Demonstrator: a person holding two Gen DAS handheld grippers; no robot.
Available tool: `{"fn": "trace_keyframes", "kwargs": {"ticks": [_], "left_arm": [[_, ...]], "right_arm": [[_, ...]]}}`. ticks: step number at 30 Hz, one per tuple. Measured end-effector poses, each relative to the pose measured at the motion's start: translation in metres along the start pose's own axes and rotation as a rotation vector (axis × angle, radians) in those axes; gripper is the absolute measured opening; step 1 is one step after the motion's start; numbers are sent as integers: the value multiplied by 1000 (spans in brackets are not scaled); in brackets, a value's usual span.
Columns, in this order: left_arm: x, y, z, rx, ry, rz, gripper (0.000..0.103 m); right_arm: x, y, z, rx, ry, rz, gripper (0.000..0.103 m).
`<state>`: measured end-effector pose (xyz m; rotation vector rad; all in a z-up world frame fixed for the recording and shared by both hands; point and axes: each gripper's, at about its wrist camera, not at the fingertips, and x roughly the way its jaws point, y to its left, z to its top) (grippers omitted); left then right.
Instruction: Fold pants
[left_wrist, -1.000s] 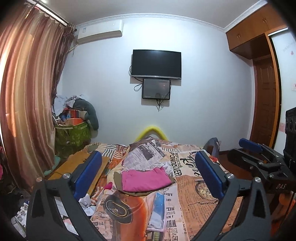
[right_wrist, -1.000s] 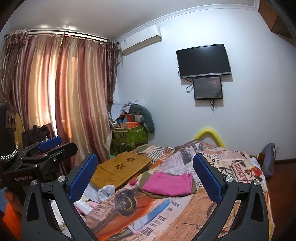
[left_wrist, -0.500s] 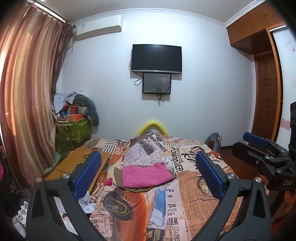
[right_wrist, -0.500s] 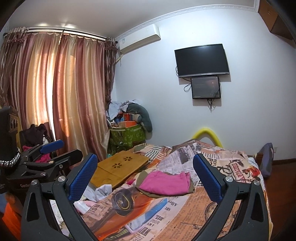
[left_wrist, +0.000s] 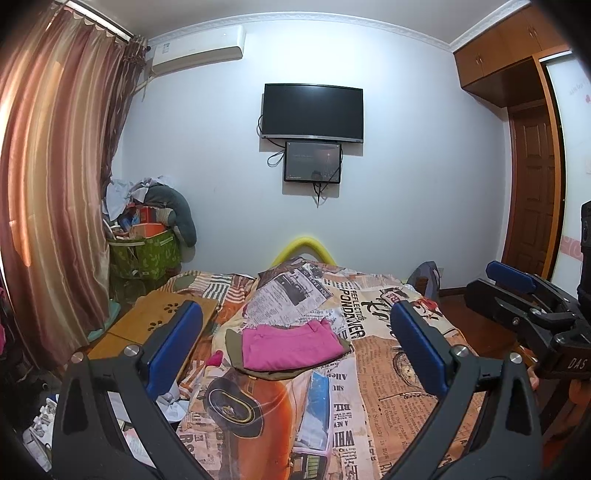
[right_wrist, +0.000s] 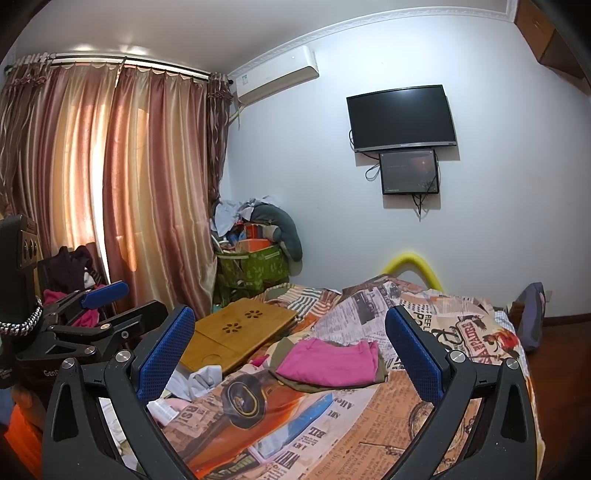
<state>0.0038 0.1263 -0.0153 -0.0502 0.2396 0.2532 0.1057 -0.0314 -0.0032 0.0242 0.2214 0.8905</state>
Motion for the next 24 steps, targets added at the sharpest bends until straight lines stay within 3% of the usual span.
{"fn": "trace_keyframes", "kwargs": {"ticks": [24], "left_arm": [[4,0,1,0,17,-20,103]], "right_arm": [[-1,1,-2,7,3,-9,103]]}}
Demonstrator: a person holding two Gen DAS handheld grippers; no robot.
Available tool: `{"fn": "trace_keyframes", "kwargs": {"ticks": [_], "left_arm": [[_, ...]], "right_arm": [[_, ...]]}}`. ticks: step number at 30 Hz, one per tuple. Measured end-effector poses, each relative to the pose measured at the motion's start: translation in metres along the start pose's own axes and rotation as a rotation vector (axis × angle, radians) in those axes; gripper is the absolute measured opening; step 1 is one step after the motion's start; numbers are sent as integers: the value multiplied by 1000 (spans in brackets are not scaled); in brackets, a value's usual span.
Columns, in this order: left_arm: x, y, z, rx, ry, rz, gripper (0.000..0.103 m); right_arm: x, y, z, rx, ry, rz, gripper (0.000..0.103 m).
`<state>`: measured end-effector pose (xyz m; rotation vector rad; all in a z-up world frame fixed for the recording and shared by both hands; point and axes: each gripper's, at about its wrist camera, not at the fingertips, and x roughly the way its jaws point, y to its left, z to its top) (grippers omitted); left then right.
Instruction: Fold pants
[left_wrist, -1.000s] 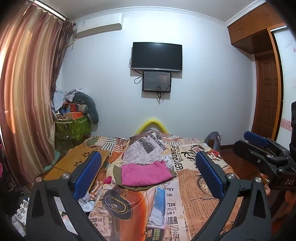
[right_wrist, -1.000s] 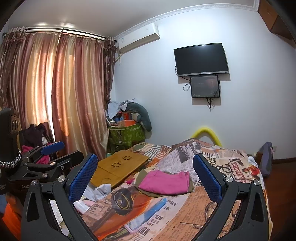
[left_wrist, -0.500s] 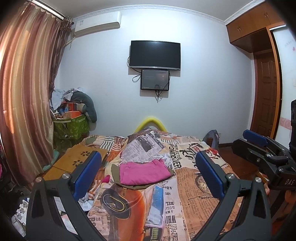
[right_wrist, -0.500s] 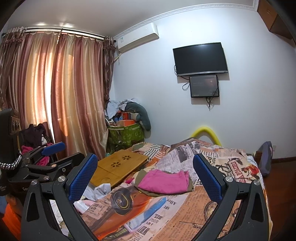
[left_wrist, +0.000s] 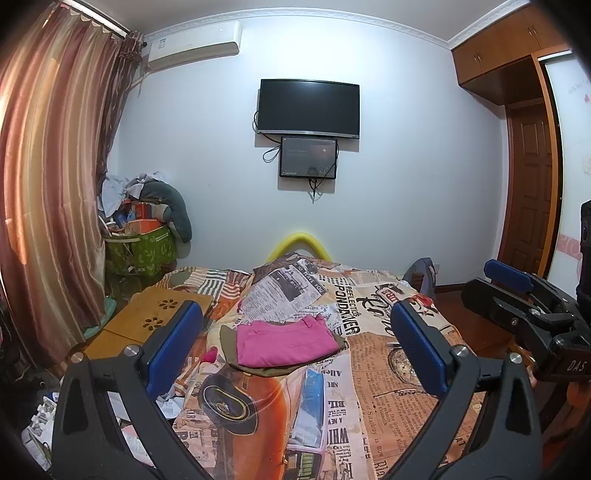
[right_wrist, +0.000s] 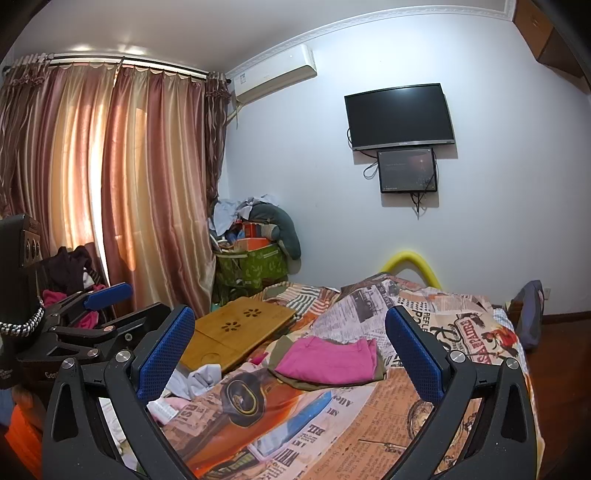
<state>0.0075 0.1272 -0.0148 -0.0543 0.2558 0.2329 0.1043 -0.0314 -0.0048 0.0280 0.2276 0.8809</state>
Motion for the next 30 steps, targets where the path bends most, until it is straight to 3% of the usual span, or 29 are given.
{"fn": "trace_keyframes", "kwargs": {"ticks": [30], "left_arm": [[-3,-2,1,11,-8,-27,103]], "right_arm": [[-3,2,3,7,-5,-1,103]]}}
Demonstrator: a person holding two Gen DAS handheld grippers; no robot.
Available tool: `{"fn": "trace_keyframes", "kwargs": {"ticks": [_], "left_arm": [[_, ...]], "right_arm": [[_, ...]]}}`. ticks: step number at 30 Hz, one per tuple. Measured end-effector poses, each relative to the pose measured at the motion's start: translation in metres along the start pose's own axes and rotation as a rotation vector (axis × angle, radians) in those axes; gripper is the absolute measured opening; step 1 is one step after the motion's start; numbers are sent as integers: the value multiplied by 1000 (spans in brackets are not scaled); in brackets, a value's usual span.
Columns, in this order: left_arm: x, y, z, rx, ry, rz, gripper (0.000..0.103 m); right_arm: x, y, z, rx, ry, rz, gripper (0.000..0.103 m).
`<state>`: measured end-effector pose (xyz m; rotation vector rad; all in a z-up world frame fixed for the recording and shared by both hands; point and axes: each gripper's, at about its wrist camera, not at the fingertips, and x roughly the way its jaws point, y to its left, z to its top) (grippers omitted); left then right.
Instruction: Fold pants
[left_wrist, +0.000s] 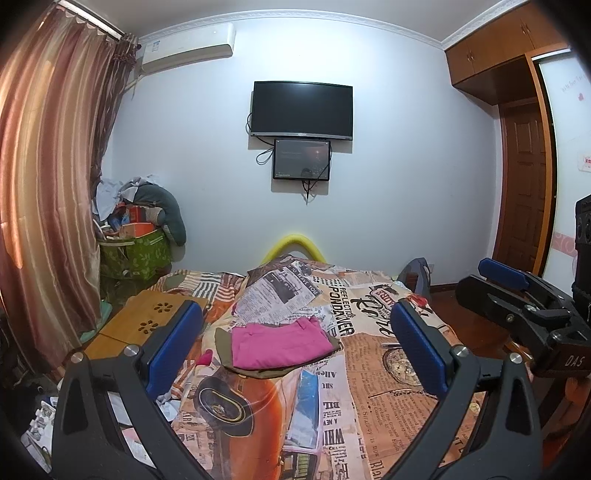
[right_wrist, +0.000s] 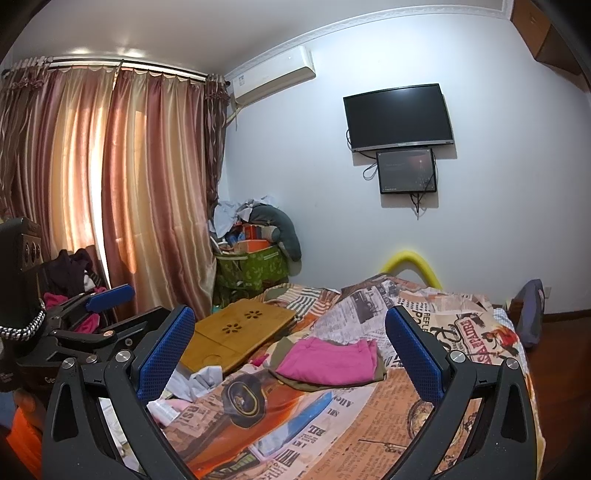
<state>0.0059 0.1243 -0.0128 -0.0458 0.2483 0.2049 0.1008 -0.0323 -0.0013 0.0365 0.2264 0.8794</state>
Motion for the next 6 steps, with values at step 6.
{"fn": "trace_keyframes", "kwargs": {"ticks": [6], "left_arm": [[0,0,0,1,-1,5,103]], "right_arm": [[2,-2,0,4,10,-4,103]]}}
